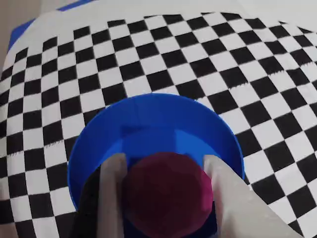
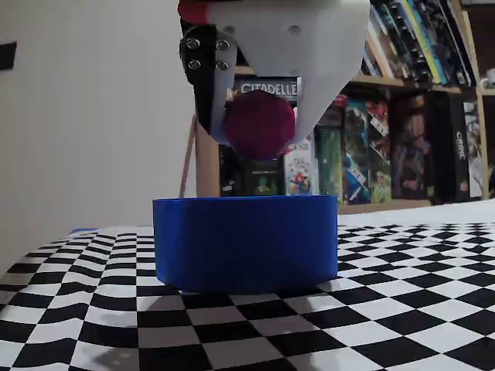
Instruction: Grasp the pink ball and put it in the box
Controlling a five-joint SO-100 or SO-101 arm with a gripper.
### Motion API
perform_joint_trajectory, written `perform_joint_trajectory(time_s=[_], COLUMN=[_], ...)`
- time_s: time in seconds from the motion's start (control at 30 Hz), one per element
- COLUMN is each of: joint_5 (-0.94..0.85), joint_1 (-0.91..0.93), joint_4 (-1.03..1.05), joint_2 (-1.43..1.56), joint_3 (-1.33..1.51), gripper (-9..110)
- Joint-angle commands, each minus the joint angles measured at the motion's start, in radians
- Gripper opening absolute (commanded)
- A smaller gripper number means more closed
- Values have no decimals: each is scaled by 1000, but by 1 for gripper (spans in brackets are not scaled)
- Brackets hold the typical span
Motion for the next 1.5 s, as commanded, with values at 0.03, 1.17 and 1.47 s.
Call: perform_joint_trajectory(time_s=[0.03, 1.17, 1.47], joint_5=[3, 3, 3], joint_1=[-8, -11, -11], joint_4=[-14, -14, -14], joint_2=[-9, -138, -146], joint_3=[-58, -176, -183], gripper=[0, 0, 0])
